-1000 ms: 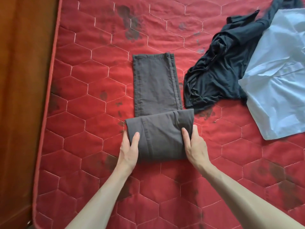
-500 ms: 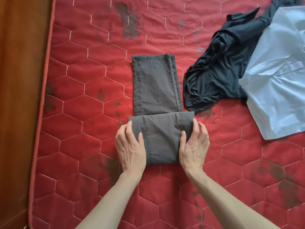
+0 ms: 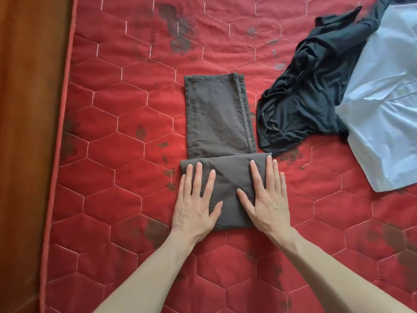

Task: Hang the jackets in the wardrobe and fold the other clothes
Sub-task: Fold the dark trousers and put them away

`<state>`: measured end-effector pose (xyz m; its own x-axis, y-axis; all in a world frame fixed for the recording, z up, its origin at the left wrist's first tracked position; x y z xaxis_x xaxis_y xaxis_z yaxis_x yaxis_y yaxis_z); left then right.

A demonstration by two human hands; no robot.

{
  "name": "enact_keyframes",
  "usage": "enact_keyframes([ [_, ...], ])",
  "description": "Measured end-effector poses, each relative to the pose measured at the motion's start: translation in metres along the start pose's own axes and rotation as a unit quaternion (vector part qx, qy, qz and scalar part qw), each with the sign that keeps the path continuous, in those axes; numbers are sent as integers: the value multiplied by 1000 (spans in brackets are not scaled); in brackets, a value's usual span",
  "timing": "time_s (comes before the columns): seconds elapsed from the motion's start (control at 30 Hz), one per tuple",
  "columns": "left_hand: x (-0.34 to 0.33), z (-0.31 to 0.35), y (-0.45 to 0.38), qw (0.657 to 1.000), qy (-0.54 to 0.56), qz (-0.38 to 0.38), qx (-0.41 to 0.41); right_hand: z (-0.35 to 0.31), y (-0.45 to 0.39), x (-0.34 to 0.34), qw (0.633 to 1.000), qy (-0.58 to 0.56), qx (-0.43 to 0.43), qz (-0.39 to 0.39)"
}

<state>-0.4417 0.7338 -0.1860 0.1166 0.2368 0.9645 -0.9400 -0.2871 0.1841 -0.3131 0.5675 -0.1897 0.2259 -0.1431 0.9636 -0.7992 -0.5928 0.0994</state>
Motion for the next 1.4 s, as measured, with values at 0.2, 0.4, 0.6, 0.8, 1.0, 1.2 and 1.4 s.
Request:
enact_keyframes([
  [0.2, 7, -5, 10, 990, -1, -31, -137, 1, 1, 9, 994, 56, 92, -13],
  [0.4, 12, -13, 19, 964, -59, -95, -240, 11, 7, 23, 972, 54, 212, -82],
  [0.6, 16, 11, 21, 972, -107, -135, -160, 12, 9, 36, 938, 117, 283, -160],
  [0.8, 31, 18, 20, 974, -64, -174, -129, 11, 8, 39, 925, 129, 295, -202],
  [1.0, 83, 6, -6, 967, 165, -186, -51, 18, -9, 60, 920, 96, 291, -243],
  [1.2, 126, -37, -42, 933, 345, -32, 95, 23, -46, 84, 933, -74, 226, -270],
  [1.4, 116, -71, -50, 823, 513, 25, 243, 5, -85, 114, 937, -266, 149, -172],
])
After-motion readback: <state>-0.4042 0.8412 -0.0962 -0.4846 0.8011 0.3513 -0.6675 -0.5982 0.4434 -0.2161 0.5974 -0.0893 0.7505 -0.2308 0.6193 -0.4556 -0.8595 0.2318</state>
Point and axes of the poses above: each hand's wrist, its own y-axis away from the middle knuckle, its own x-axis out of the back of the hand, z = x × y, the point moved 5 cm from there along -y, towards the middle knuckle, and after that the axes turned 2 degrees about -x, right-handed, at the moved point
